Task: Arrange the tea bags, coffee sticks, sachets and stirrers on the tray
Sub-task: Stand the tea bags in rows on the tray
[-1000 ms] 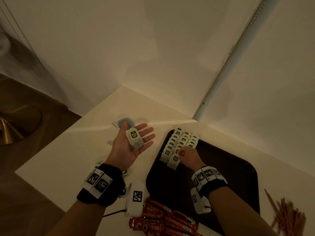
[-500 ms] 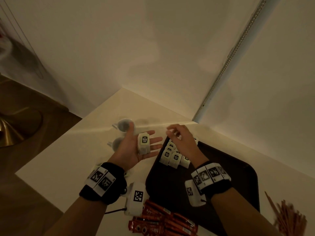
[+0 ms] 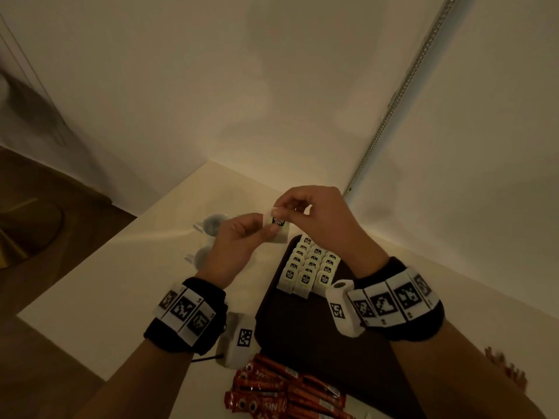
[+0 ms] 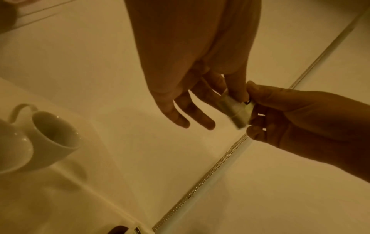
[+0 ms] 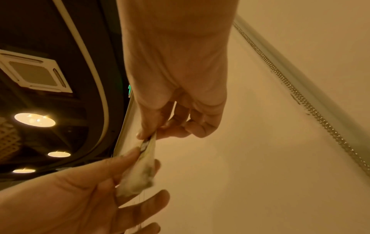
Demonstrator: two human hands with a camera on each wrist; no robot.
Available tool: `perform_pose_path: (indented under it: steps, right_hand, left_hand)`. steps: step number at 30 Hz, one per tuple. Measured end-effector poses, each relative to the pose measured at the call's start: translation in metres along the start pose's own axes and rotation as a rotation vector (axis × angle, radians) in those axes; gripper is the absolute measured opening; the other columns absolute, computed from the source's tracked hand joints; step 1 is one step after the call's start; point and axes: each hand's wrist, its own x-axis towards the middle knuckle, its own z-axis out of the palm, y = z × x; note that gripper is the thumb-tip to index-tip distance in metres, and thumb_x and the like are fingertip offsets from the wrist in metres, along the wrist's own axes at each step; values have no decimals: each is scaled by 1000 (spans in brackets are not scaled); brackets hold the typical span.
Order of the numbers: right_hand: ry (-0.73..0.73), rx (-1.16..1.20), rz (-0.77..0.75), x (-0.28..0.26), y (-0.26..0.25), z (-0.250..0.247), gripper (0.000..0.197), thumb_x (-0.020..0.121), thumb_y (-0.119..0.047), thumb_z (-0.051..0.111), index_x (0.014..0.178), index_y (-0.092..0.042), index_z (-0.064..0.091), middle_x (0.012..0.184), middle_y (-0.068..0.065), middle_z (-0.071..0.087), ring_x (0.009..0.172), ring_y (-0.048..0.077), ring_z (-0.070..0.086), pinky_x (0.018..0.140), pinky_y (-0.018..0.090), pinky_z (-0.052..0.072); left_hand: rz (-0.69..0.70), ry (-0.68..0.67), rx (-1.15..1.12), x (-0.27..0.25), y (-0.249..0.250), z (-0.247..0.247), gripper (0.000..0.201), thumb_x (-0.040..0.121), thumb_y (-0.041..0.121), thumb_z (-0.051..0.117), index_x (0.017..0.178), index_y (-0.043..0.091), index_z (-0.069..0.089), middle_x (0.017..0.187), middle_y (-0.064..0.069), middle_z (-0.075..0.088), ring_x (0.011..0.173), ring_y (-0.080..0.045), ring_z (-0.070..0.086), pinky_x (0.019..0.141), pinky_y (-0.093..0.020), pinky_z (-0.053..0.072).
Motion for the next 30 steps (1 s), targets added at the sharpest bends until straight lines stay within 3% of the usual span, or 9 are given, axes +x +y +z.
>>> perform_pose_path:
  steps: [3, 6, 13, 18, 23, 25, 27, 30]
  right_hand:
    - [69, 31, 37, 0, -1, -1, 4, 80, -18, 72, 82, -14, 72, 68, -9, 64, 64, 0, 56, 59, 7, 40]
    - [97, 37, 51, -1, -2, -1, 4, 81, -17, 72, 81, -13, 71, 67, -15, 61, 62, -6, 55, 59, 5, 39]
    - [136, 65, 72, -2, -4, -3, 3, 82, -20, 71, 80, -18, 70, 70, -8, 65, 63, -3, 55, 60, 6, 41]
    - [128, 64, 107, -12, 5, -5, 3, 82, -22, 70, 81, -19, 70, 72, -5, 67, 62, 2, 58, 61, 9, 44]
    - [123, -82, 215, -36, 50, -10, 3, 82, -13, 70, 85, -13, 72, 67, -17, 62, 61, -9, 58, 63, 4, 42]
    - [71, -160, 311, -50, 77, -7, 9, 83, -10, 68, 91, -10, 72, 77, -7, 67, 65, -6, 58, 71, 10, 44]
    - [-37, -217, 444, -66, 101, -1, 15, 87, -8, 64, 101, -9, 69, 96, 3, 69, 79, 3, 58, 79, 16, 44]
    - [-189, -267, 582, -90, 131, 12, 19, 89, -9, 60, 107, -11, 67, 110, 3, 65, 90, 6, 54, 80, 17, 39]
  left_hand:
    - [-23, -21, 20, -4, -2, 5, 29, 75, 18, 66, 100, 3, 68, 88, -3, 73, 86, -13, 67, 78, -22, 52]
    - [-49, 42, -10, -10, -7, 8, 23, 76, 22, 65, 94, 8, 70, 87, -4, 74, 86, -14, 68, 77, -22, 53]
    - [-84, 131, -144, -13, -12, 18, 18, 78, 23, 63, 91, 11, 67, 88, 0, 74, 90, -13, 69, 76, -22, 52]
    - [-156, 126, -48, -20, -16, 10, 14, 87, 14, 60, 100, 14, 65, 94, 0, 74, 87, -15, 69, 74, -21, 53]
    - [-281, 95, 208, -49, -28, -29, 18, 90, 14, 60, 107, 13, 63, 101, -5, 72, 88, -17, 68, 74, -22, 52]
    - [-342, 108, 259, -64, -30, -48, 15, 91, 14, 58, 105, 11, 65, 97, -4, 73, 85, -18, 68, 76, -26, 52]
    - [-396, 142, 278, -78, -32, -65, 15, 92, 13, 58, 103, 9, 67, 93, -5, 73, 82, -21, 67, 74, -26, 52]
    - [-464, 189, 325, -99, -35, -85, 13, 91, 11, 57, 100, 7, 67, 91, -11, 72, 78, -21, 65, 71, -26, 50]
